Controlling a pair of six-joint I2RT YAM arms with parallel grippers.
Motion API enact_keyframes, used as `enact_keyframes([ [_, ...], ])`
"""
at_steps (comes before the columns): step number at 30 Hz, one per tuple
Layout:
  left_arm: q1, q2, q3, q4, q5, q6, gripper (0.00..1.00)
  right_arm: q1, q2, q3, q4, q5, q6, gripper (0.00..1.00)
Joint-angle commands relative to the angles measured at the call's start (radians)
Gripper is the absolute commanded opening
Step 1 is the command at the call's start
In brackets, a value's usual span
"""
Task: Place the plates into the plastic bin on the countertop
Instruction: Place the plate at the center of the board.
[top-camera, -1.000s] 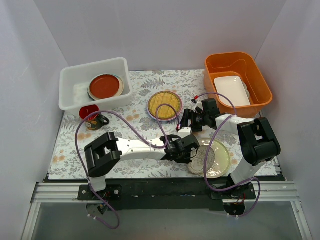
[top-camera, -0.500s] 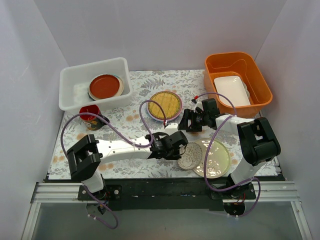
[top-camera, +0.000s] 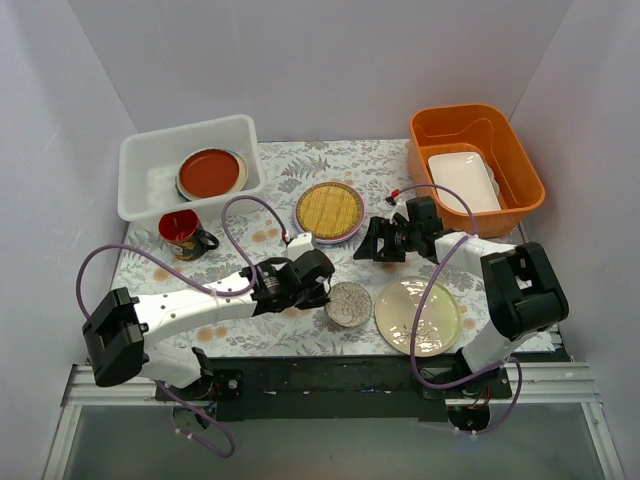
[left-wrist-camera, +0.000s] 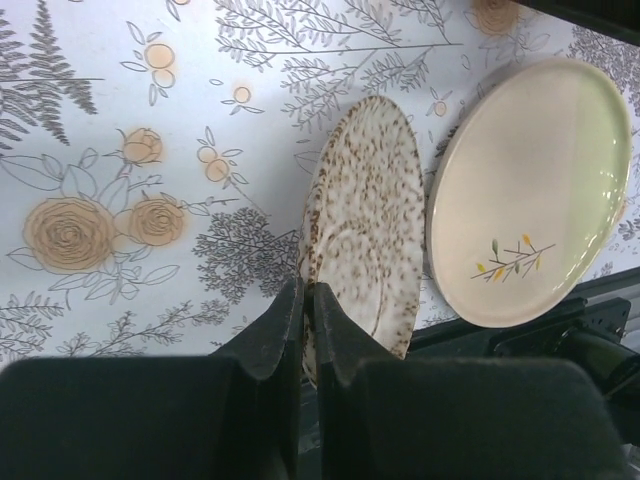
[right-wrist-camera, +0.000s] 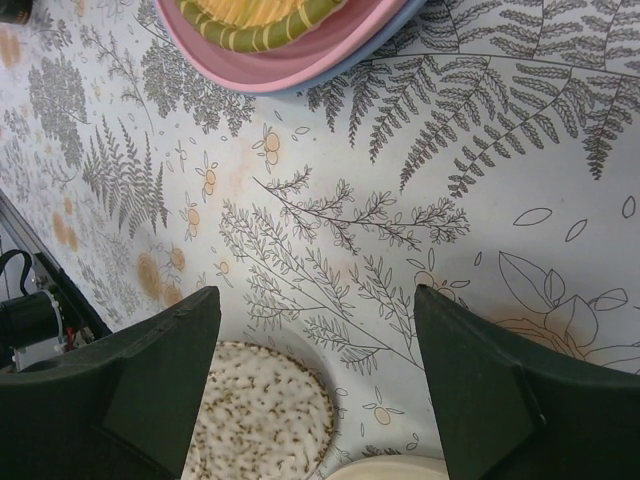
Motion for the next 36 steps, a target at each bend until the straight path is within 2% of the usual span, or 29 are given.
enact_keyframes([
  [1, 0.041, -0.065, -0.028, 0.015, -0.011, -0.01, 0.0, 0.004, -0.049, -0.013, 0.032, 0.008, 0.011, 0.86],
  [6, 0.068, -0.043, -0.079, 0.046, 0.013, 0.005, 0.0, 0.004, -0.052, -0.018, 0.034, 0.008, 0.011, 0.86],
  [14, 0.076, 0.095, -0.165, 0.092, 0.035, 0.013, 0.0, 0.004, -0.058, -0.016, 0.026, 0.005, 0.007, 0.86],
  [19, 0.078, 0.099, -0.206, 0.147, 0.049, -0.009, 0.0, 0.004, -0.064, -0.015, 0.023, 0.005, 0.005, 0.86],
  [20, 0.078, 0.097, -0.213, 0.152, 0.05, -0.012, 0.01, 0.004, -0.064, -0.015, 0.025, 0.003, 0.005, 0.86],
  [22, 0.078, 0.099, -0.211, 0.153, 0.056, -0.012, 0.15, 0.002, -0.059, -0.013, 0.025, 0.003, 0.004, 0.86],
  [24, 0.078, 0.099, -0.21, 0.153, 0.062, -0.012, 0.21, 0.002, -0.058, -0.012, 0.023, -0.001, 0.004, 0.86],
  [25, 0.078, 0.097, -0.21, 0.153, 0.067, -0.015, 0.27, 0.002, -0.058, -0.012, 0.022, -0.001, 0.002, 0.86],
  [31, 0.078, 0.062, -0.233, 0.184, 0.088, -0.024, 0.31, 0.004, -0.056, -0.012, 0.026, 0.0, 0.002, 0.85],
  [36, 0.078, 0.112, -0.246, 0.244, 0.131, -0.038, 0.31, 0.004, -0.053, -0.009, 0.023, -0.003, 0.002, 0.85],
])
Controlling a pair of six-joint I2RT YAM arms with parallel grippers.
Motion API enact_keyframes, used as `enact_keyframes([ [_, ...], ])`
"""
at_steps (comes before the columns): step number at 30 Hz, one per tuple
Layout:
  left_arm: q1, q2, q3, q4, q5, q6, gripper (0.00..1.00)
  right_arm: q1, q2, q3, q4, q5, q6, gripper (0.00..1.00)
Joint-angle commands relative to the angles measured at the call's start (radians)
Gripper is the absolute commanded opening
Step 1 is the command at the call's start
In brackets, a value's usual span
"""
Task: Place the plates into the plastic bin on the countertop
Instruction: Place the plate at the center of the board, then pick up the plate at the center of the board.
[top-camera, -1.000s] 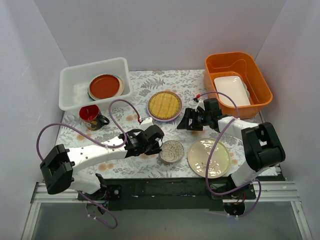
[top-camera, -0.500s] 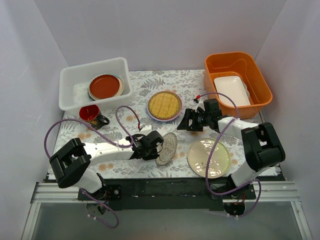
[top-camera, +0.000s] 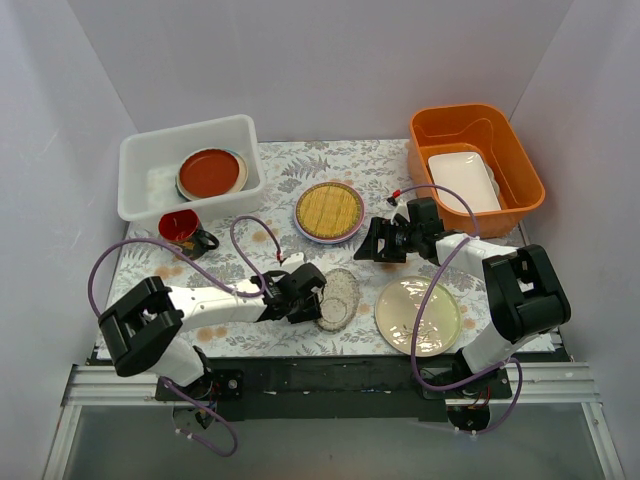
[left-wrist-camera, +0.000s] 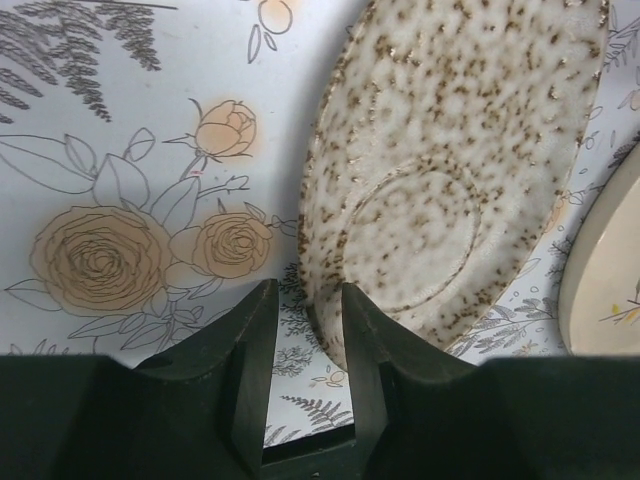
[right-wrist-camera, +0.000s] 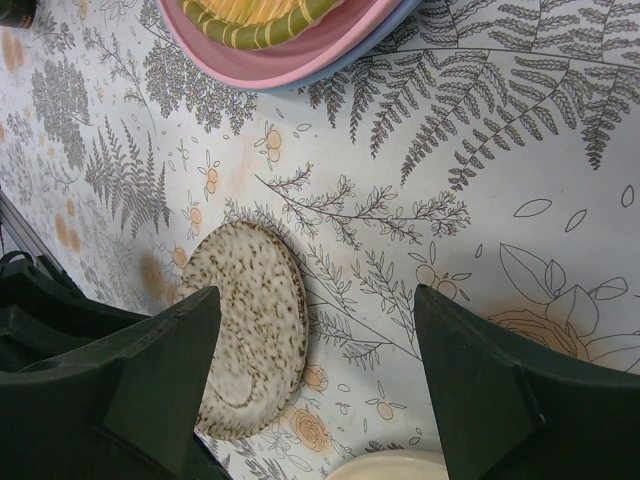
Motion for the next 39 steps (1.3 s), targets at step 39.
enact_keyframes([
  [39, 0.118, -0.119, 0.043, -0.057, -0.047, 0.078, 0.0, 0.002, -0.071, 0.004, 0.001, -0.007, -0.017, 0.85],
])
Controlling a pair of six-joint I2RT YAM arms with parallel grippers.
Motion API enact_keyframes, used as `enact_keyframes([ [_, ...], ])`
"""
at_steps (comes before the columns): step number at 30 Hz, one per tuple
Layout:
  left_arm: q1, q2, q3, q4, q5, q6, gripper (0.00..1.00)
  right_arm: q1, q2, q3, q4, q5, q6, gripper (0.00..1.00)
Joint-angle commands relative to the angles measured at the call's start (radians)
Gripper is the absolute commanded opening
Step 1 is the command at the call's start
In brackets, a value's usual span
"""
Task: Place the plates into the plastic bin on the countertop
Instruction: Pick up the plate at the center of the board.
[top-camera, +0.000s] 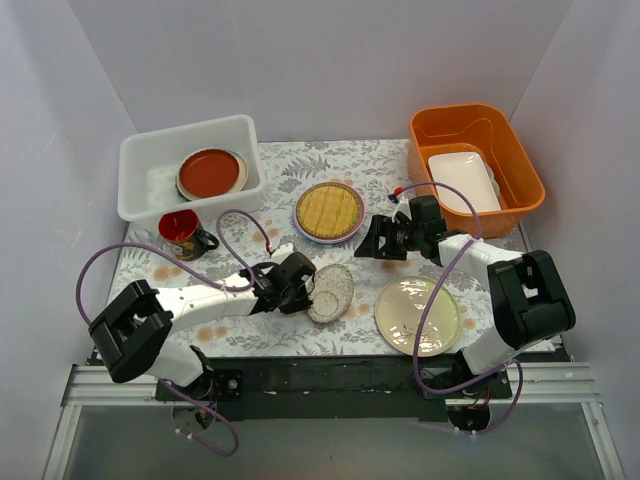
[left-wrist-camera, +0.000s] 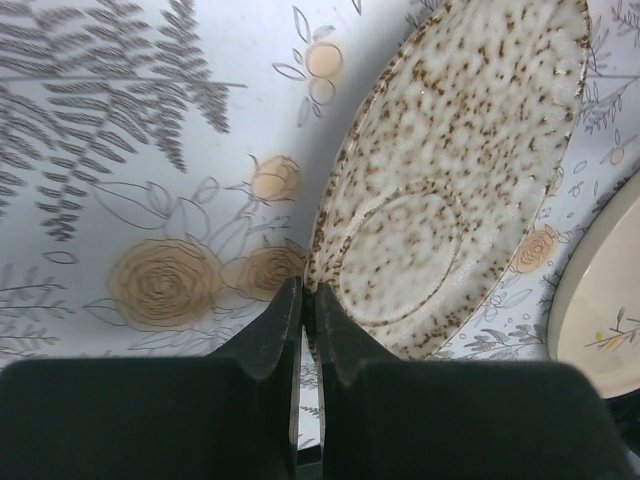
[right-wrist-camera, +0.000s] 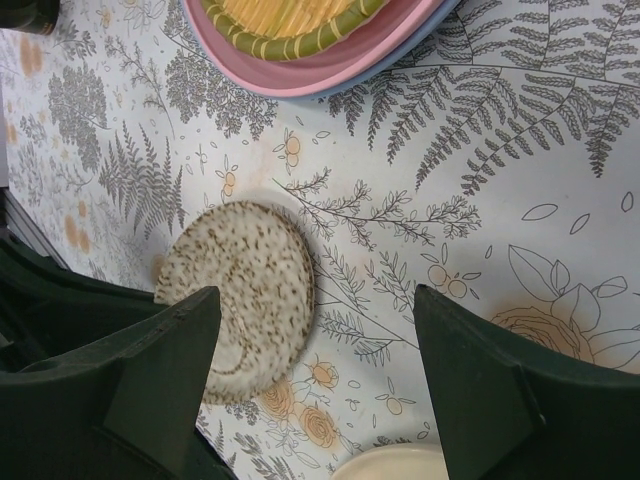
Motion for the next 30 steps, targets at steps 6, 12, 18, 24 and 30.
enact_keyframes([
  [6, 0.091, -0.132, 0.077, -0.082, -0.059, 0.087, 0.0, 0.002, -0.038, 0.004, 0.007, -0.008, -0.015, 0.85],
  [12, 0.13, -0.152, 0.15, -0.129, -0.079, 0.133, 0.0, 0.004, -0.033, 0.006, 0.01, -0.013, -0.013, 0.85],
  [18, 0.185, -0.148, 0.202, -0.141, -0.073, 0.187, 0.0, 0.004, -0.035, 0.006, 0.012, -0.016, -0.013, 0.85],
  [24, 0.268, -0.129, 0.255, -0.131, -0.033, 0.242, 0.0, 0.004, -0.033, 0.006, 0.012, -0.017, -0.013, 0.85],
  [30, 0.363, -0.102, 0.352, -0.137, 0.009, 0.32, 0.0, 0.004, -0.03, 0.006, 0.014, -0.021, -0.013, 0.85],
])
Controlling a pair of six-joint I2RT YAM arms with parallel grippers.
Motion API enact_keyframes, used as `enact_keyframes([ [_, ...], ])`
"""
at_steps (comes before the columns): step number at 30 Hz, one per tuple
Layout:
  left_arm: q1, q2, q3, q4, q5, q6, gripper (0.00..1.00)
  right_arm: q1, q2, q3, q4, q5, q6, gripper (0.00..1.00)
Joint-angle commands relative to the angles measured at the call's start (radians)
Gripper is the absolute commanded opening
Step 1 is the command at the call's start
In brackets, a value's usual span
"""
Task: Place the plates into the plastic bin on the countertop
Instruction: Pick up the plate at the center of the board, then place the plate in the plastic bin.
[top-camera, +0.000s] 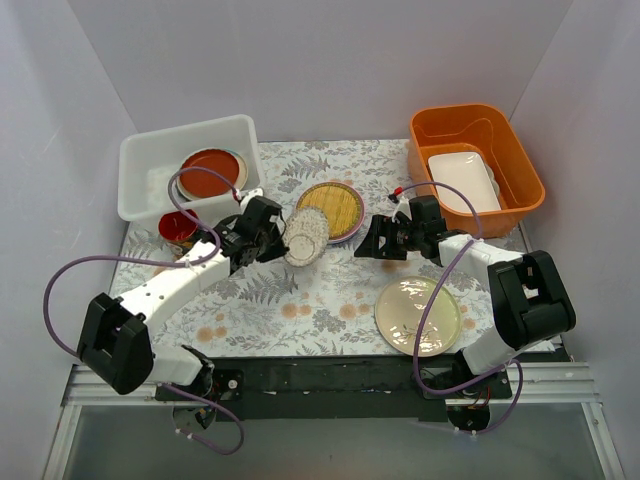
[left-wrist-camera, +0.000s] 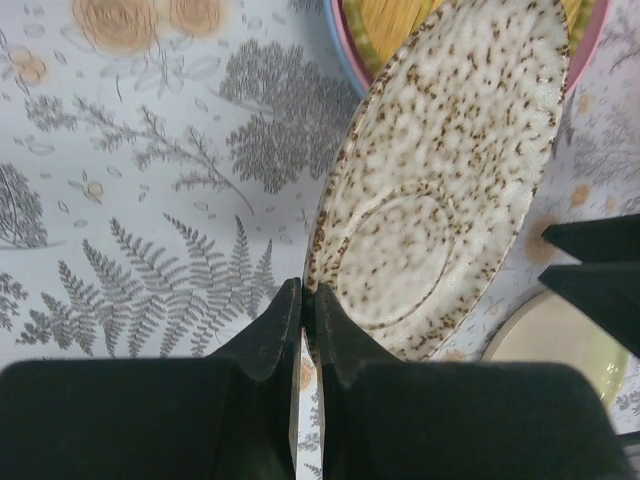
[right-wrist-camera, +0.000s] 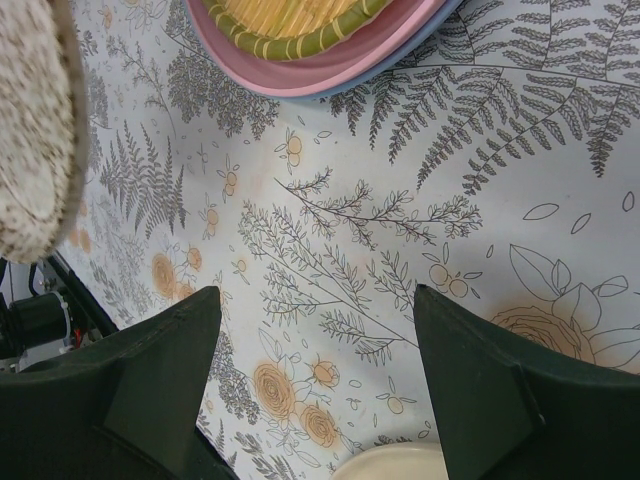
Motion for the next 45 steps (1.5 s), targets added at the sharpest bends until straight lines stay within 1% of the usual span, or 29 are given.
enact_keyframes([
  [1, 0.074, 0.006, 0.119, 0.037, 0.043, 0.078, 0.0, 0.004, -0.02, 0.006, 0.018, -0.021, -0.012, 0.85],
  [6, 0.143, 0.044, 0.225, 0.017, 0.074, 0.144, 0.0, 0.004, -0.015, 0.007, 0.021, -0.027, -0.012, 0.85],
  [14, 0.3, 0.099, 0.343, 0.005, 0.135, 0.21, 0.0, 0.002, -0.006, 0.014, 0.022, -0.032, -0.013, 0.85],
  [20, 0.425, 0.144, 0.429, -0.008, 0.21, 0.239, 0.0, 0.002, 0.003, 0.02, 0.022, -0.034, -0.015, 0.85],
  [22, 0.464, 0.171, 0.458, -0.018, 0.265, 0.242, 0.0, 0.004, 0.005, 0.021, 0.022, -0.035, -0.015, 0.85],
  [28, 0.547, 0.228, 0.534, -0.019, 0.305, 0.253, 0.0, 0.002, 0.01, 0.024, 0.022, -0.035, -0.015, 0.85],
  [30, 0.576, 0.246, 0.557, -0.015, 0.338, 0.253, 0.0, 0.002, 0.011, 0.026, 0.022, -0.037, -0.015, 0.85],
  [35, 0.622, 0.308, 0.618, -0.028, 0.364, 0.253, 0.0, 0.002, 0.017, 0.03, 0.022, -0.037, -0.015, 0.85],
  [37, 0.624, 0.322, 0.646, -0.032, 0.364, 0.256, 0.0, 0.004, 0.02, 0.03, 0.021, -0.038, -0.015, 0.85],
  [39, 0.666, 0.345, 0.666, -0.043, 0.359, 0.259, 0.0, 0.004, 0.023, 0.032, 0.024, -0.038, -0.015, 0.85],
  [45, 0.712, 0.388, 0.704, -0.046, 0.361, 0.262, 0.0, 0.002, 0.03, 0.035, 0.025, -0.041, -0.015, 0.85],
])
